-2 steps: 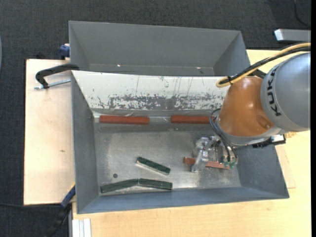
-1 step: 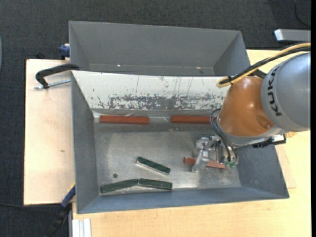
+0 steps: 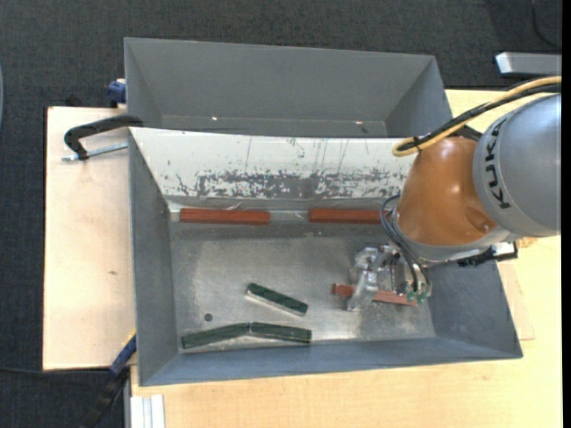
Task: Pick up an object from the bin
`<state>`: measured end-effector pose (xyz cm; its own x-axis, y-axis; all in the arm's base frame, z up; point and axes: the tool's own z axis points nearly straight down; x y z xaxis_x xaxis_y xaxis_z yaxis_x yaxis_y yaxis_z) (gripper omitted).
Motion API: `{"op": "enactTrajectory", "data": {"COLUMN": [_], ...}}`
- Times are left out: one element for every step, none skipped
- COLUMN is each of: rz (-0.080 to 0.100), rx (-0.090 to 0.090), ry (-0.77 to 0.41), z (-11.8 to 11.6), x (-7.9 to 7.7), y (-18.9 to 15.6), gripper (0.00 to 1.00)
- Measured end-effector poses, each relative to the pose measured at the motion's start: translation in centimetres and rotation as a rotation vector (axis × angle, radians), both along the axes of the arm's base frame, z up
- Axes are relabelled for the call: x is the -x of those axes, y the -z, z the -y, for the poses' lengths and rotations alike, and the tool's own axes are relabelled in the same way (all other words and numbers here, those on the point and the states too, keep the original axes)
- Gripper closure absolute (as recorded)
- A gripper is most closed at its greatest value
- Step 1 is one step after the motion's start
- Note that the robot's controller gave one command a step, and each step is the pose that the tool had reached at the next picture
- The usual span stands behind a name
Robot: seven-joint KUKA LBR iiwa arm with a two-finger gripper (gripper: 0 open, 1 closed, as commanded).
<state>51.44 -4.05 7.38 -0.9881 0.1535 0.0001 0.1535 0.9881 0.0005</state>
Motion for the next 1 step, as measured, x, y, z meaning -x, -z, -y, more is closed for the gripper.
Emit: {"op": "enactTrajectory", "data": {"rz": [-0.005], "rx": [-0.001], "ry": [0.0], "z": [-0.04], "x": [0.16], "y": [-1.26], "gripper": [1.0]}}
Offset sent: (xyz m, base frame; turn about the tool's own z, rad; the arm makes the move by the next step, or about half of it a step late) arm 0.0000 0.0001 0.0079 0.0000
